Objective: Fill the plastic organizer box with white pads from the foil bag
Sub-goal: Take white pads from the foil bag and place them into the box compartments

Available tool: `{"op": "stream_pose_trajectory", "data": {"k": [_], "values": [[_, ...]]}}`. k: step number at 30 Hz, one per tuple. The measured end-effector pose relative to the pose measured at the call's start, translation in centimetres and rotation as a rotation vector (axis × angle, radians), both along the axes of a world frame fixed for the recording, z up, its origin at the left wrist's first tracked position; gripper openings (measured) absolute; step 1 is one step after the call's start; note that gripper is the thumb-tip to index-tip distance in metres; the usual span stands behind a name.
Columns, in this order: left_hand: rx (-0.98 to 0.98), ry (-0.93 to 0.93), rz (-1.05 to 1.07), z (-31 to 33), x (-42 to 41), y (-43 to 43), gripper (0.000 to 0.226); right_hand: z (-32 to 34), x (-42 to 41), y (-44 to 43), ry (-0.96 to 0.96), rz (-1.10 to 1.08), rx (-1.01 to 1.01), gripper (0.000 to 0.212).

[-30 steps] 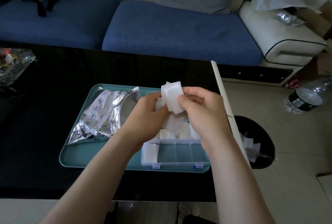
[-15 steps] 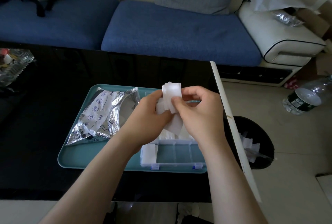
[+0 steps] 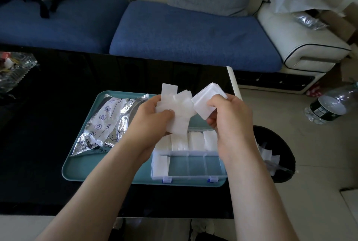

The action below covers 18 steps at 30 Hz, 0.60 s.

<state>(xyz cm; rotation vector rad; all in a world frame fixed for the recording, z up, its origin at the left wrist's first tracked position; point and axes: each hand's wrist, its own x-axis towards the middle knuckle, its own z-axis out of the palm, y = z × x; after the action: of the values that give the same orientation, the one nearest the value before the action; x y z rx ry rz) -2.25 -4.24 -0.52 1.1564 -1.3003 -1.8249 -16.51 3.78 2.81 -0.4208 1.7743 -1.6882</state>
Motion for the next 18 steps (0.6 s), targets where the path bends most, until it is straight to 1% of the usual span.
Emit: {"op": "stream_pose_trajectory", "data": {"k": [3,7,9,12,15,17,18], "values": [[0.061,0.082,0.025,0.1,-0.2,0.0,0.035,-0.2,0.2,0.0,-0.012,0.057,0.041,0.024],[0.163,0.242,0.058,0.7,-0.4,0.1,0.033,0.0,0.7,0.0,0.001,0.254,0.087,0.029],[0.217,0.3,0.072,0.8,-0.4,0.2,0.033,0.0,1.2,0.0,0.003,0.315,0.098,0.031],[0.278,0.354,0.09,0.9,-0.6,0.3,0.035,0.0,1.6,0.0,0.066,0.327,0.13,0.034],[0.308,0.363,0.105,1.0,-0.6,0.4,0.035,-0.2,2.1,-0.2,0.09,0.306,0.133,0.039],[0.285,0.369,0.084,1.1,-0.6,0.6,0.034,-0.5,2.3,-0.3,0.117,0.275,0.127,0.042],[0.238,0.352,0.057,1.1,-0.7,0.6,0.03,-0.5,2.4,-0.4,0.136,0.264,0.125,0.043]]}}
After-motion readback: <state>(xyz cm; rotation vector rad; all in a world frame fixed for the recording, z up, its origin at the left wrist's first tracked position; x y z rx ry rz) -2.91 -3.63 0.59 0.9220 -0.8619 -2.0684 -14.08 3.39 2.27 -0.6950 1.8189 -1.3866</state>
